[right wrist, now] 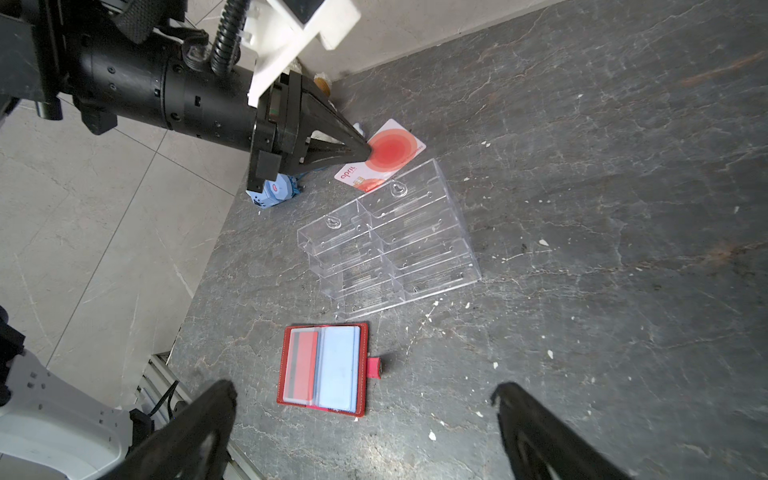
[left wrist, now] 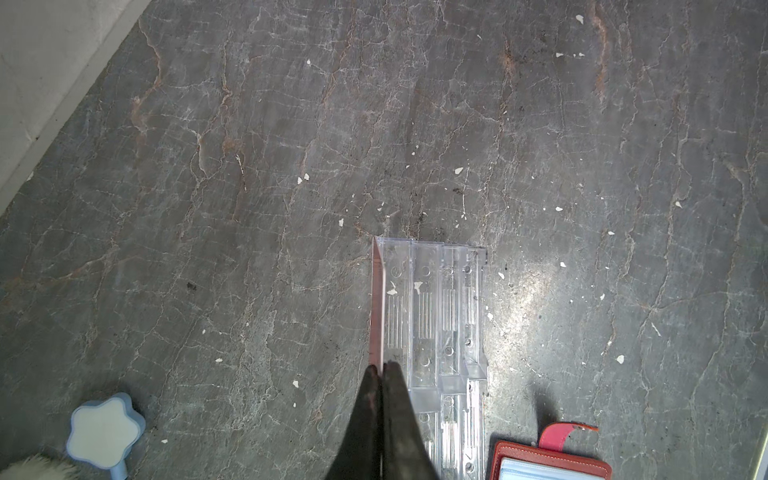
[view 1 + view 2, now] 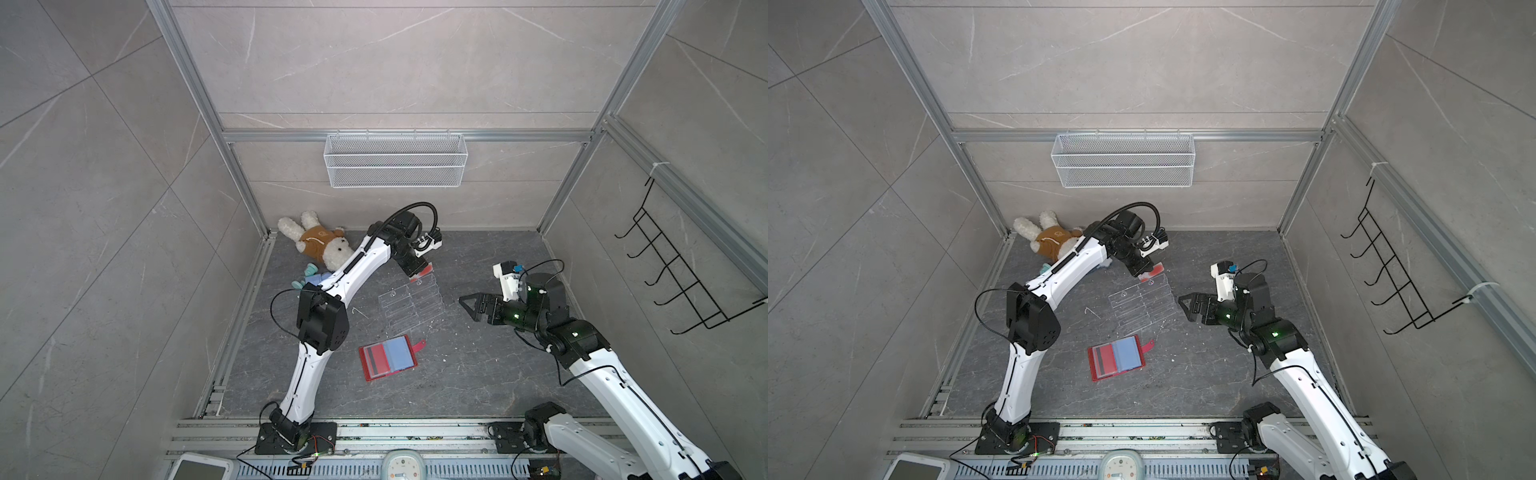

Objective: Take the credit cards out of the card holder

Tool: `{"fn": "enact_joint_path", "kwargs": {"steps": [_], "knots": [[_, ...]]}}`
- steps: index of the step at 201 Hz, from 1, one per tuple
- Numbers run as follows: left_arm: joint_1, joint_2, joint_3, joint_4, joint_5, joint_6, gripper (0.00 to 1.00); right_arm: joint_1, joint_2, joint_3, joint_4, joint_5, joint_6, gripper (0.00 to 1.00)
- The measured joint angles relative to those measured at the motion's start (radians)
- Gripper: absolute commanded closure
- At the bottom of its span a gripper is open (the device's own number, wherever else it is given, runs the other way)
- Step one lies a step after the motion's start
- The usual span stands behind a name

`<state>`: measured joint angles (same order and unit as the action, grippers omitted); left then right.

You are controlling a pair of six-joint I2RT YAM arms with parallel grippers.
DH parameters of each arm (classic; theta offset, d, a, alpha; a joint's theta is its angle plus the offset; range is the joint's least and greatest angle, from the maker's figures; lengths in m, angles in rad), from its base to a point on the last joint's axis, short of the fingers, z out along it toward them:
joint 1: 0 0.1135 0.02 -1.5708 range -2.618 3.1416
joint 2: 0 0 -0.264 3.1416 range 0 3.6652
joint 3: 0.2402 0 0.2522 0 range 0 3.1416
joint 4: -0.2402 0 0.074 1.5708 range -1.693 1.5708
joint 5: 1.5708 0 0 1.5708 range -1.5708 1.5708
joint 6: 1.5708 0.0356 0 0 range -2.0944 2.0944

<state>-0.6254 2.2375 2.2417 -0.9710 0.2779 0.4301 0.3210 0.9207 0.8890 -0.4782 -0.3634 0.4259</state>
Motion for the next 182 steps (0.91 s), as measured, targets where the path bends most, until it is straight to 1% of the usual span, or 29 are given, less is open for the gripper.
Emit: {"fn": "enact_joint_path", "kwargs": {"steps": [62, 130, 182], "knots": [[0.0, -0.005, -0.011, -0.002, 0.006, 0.005, 1.0, 0.0, 0.005, -0.001, 0.0, 0.0, -0.002, 0.0], [0.0, -0.069, -0.014, -0.003, -0.007, 0.005, 1.0, 0.0, 0.008, -0.001, 0.0, 0.001, -0.003, 0.0], [-0.003, -0.073, -0.014, -0.032, -0.01, 0.021, 1.0, 0.0, 0.008, -0.001, 0.0, 0.001, -0.004, 0.0]]}}
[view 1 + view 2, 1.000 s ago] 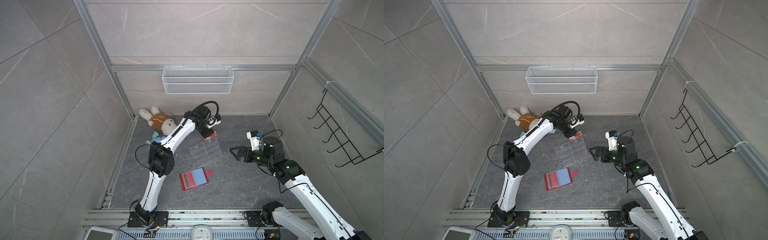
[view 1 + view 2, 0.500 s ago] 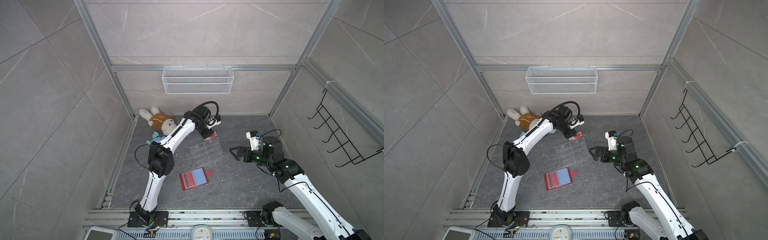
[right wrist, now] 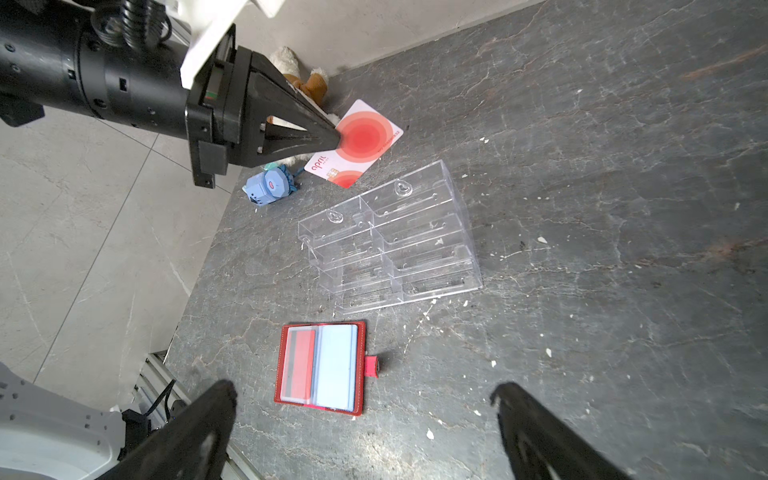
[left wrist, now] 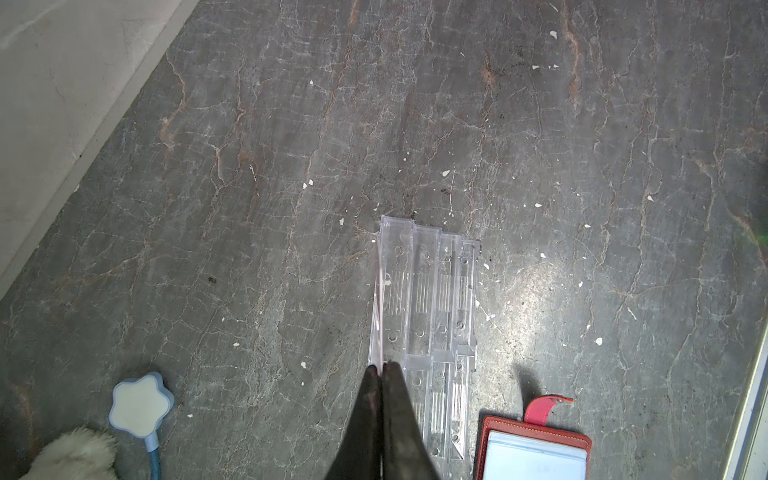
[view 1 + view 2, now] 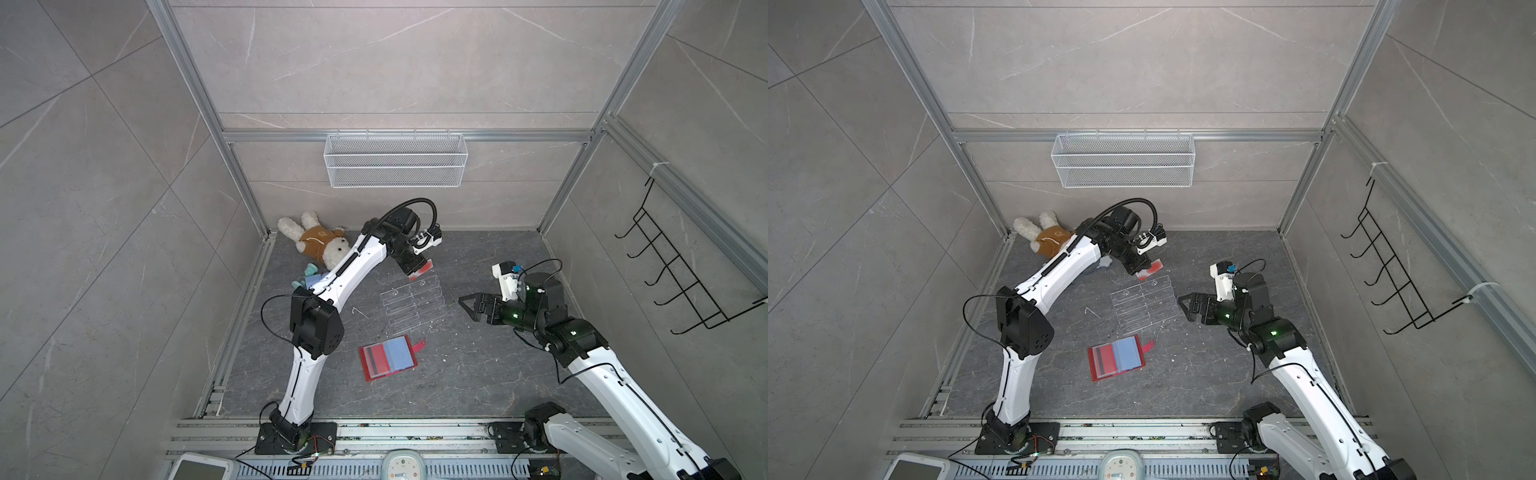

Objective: Take the credit cards out of the card holder

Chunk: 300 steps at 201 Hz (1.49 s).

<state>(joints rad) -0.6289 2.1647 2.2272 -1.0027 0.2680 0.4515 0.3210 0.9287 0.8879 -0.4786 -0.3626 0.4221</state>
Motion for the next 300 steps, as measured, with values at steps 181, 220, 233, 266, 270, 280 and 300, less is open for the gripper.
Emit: {"fn": "enact_joint_path", "kwargs": {"steps": [181, 220, 233, 266, 270, 280, 300], "knots": [[-0.018, 0.113, 0.035, -0.017, 0.001, 0.007, 1.0, 0.0, 0.033, -0.001, 0.0, 0.003, -0.023, 0.0], [-0.019, 0.129, 0.035, -0.018, 0.0, 0.014, 1.0, 0.0, 0.039, -0.006, 0.0, 0.003, -0.023, 0.0], [-0.019, 0.13, 0.035, -0.018, 0.0, 0.016, 1.0, 0.0, 0.042, -0.008, -0.001, 0.003, -0.023, 0.0], [-0.019, 0.131, 0.035, -0.018, -0.001, 0.021, 1.0, 0.0, 0.045, -0.008, -0.001, 0.003, -0.023, 0.0], [-0.019, 0.131, 0.035, -0.018, -0.002, 0.021, 1.0, 0.0, 0.045, -0.008, -0.001, 0.003, -0.023, 0.0], [-0.021, 0.131, 0.035, -0.018, -0.002, 0.023, 1.0, 0.0, 0.045, -0.008, -0.001, 0.003, -0.023, 0.0], [-0.023, 0.132, 0.035, -0.018, -0.003, 0.025, 1.0, 0.0, 0.045, -0.008, -0.001, 0.003, -0.023, 0.0]]}}
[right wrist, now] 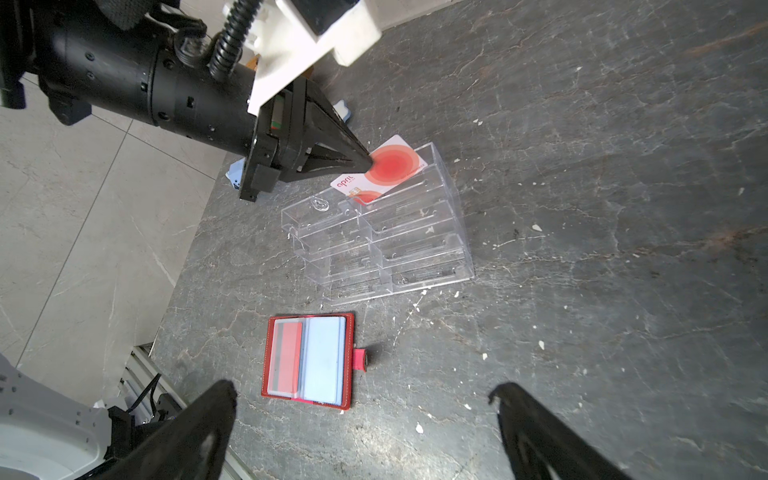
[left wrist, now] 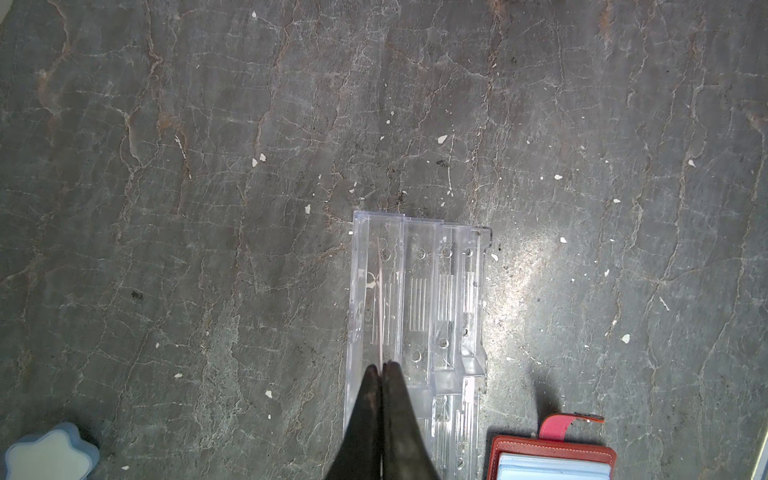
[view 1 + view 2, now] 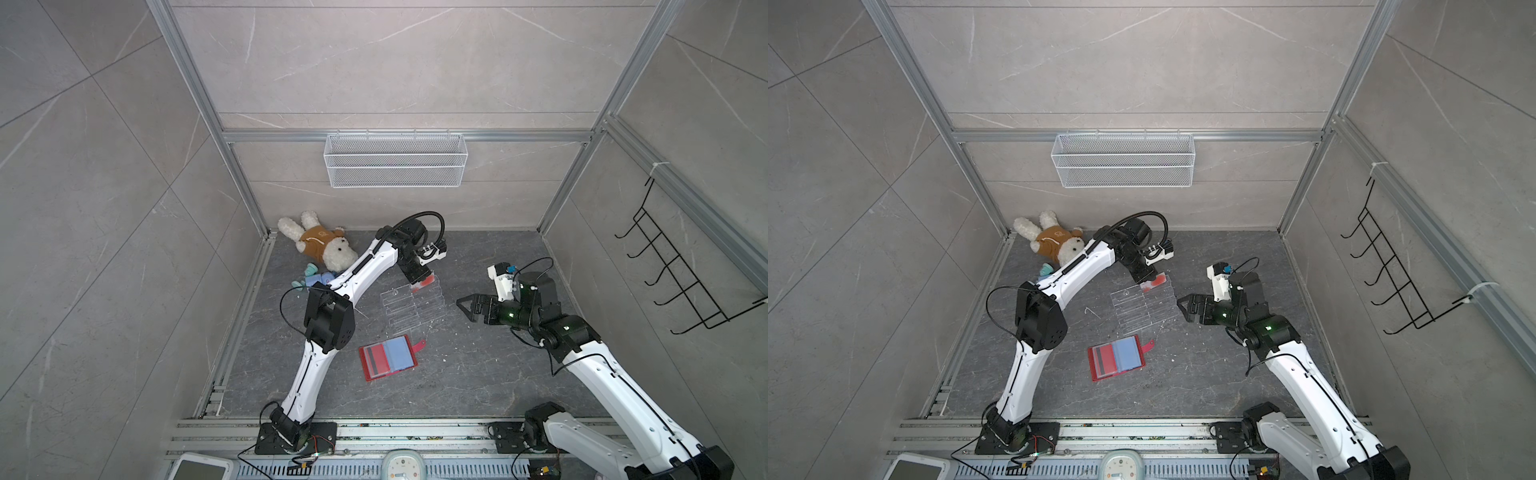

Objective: Take the credit cards out of the card holder

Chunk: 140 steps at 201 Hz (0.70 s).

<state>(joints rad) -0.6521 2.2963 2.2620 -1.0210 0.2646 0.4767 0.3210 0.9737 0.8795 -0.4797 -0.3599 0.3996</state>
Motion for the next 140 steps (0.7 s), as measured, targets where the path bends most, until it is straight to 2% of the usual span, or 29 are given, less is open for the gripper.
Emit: {"fn": "enact_joint_path", "kwargs": {"steps": [9, 29, 60, 124, 140], "knots": [[-0.001, 0.001, 0.0, 0.0, 0.0, 0.001, 1.0, 0.0, 0.0, 0.0, 0.0, 0.0, 0.0, 0.0], [-0.003, 0.001, 0.0, -0.002, -0.001, 0.005, 0.89, 0.0, 0.003, -0.001, 0.0, 0.0, 0.0, 0.01], [-0.005, 0.001, 0.0, -0.005, -0.012, 0.011, 0.82, 0.0, 0.003, -0.003, 0.001, 0.0, 0.0, 0.01], [-0.005, 0.001, 0.002, -0.003, -0.061, 0.012, 0.74, 0.0, 0.003, -0.005, 0.002, 0.0, 0.0, 0.01], [-0.005, 0.001, 0.002, 0.003, -0.082, 0.011, 0.65, 0.0, 0.003, -0.006, 0.002, 0.0, 0.0, 0.01]]}}
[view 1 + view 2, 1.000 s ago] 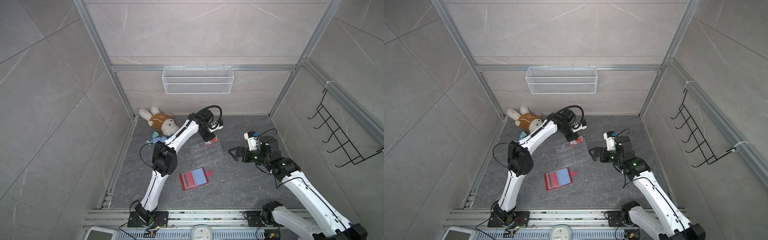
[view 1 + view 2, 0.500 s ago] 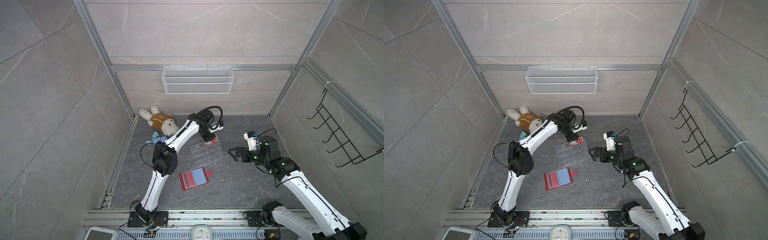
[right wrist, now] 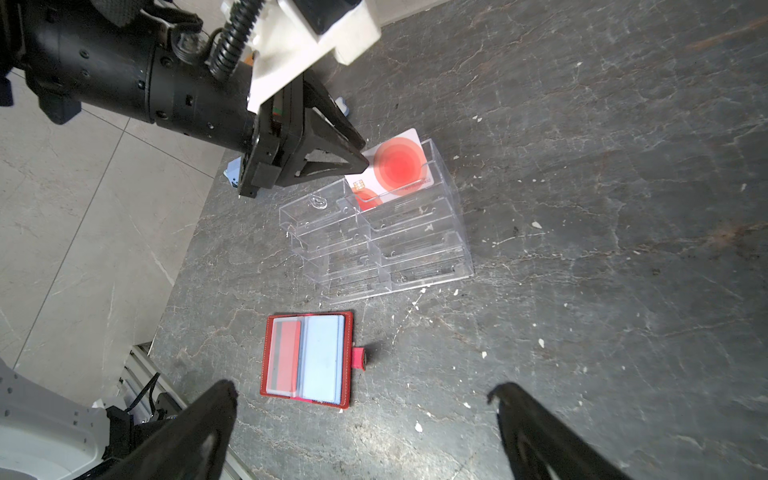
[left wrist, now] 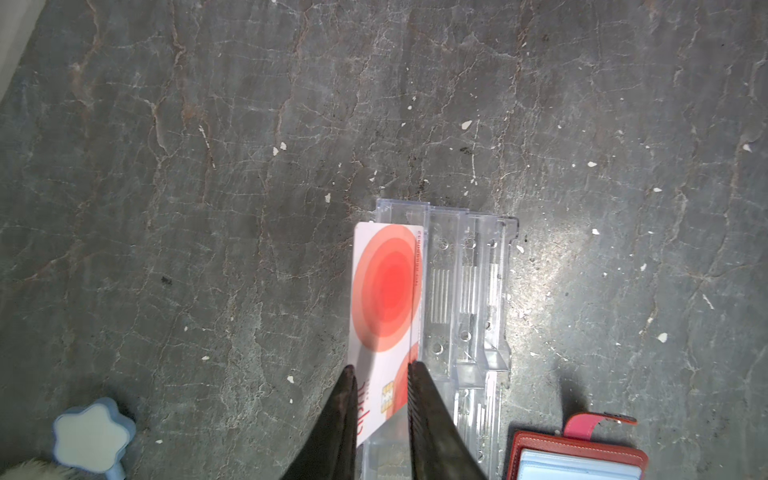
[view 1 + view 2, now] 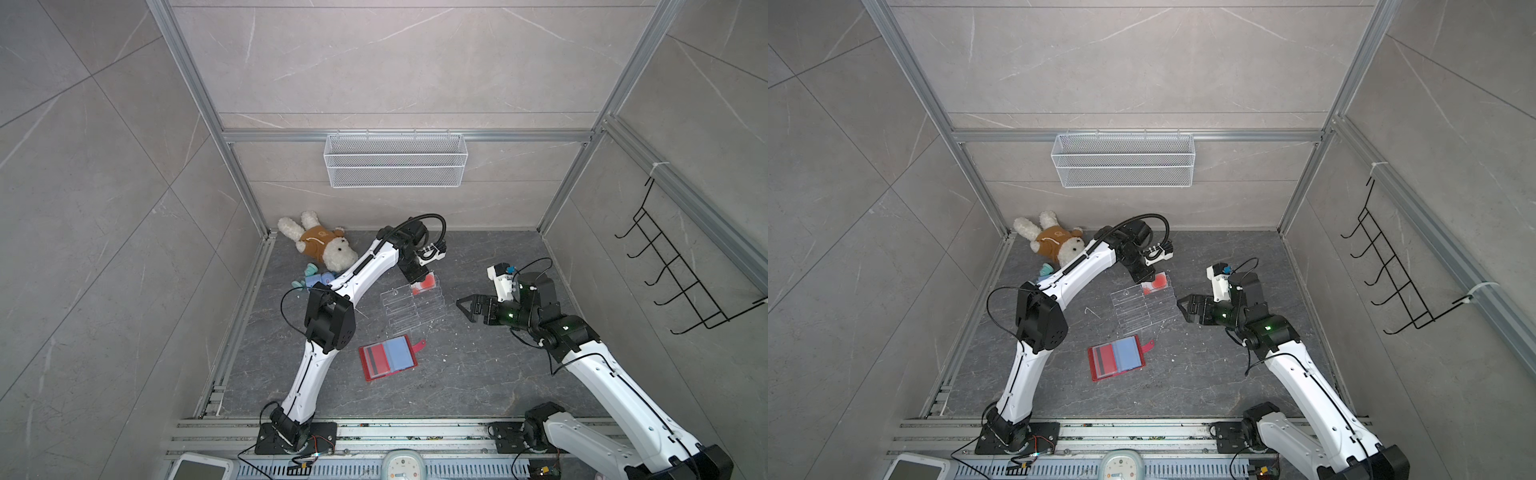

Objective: Take the credit cards out of the card holder

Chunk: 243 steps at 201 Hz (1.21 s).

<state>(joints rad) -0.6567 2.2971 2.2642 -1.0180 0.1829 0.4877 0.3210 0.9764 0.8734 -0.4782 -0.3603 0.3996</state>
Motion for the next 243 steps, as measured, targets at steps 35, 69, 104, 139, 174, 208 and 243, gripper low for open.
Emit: {"fn": "enact_joint_path", "kwargs": {"steps": [35, 69, 104, 139, 174, 208, 243], "knots": [[0.0, -0.037, -0.047, 0.071, -0.026, -0.029, 0.42, 0.0, -0.003, -0.027, 0.011, 0.0, 0.001, 0.0], [0.0, -0.177, -0.15, 0.15, -0.055, -0.082, 0.25, 0.0, -0.009, -0.076, 0.024, -0.004, 0.009, 0.0], [0.0, -0.402, -0.303, 0.275, -0.103, -0.162, 0.18, 0.0, -0.008, -0.091, 0.04, -0.011, 0.023, 0.0], [0.0, -0.664, -0.564, 0.427, -0.168, -0.292, 0.13, 0.0, -0.025, -0.122, 0.053, -0.011, 0.039, 0.0], [0.001, -0.912, -0.861, 0.541, -0.229, -0.493, 0.11, 0.0, -0.074, -0.148, 0.048, -0.011, 0.057, 0.0], [0.001, -1.165, -1.146, 0.6, -0.269, -0.673, 0.07, 0.0, -0.122, -0.148, 0.026, -0.011, 0.058, 0.0], [0.001, -1.458, -1.396, 0.612, -0.3, -0.835, 0.03, 0.0, -0.174, -0.173, 0.017, -0.01, 0.061, 0.0]]}}
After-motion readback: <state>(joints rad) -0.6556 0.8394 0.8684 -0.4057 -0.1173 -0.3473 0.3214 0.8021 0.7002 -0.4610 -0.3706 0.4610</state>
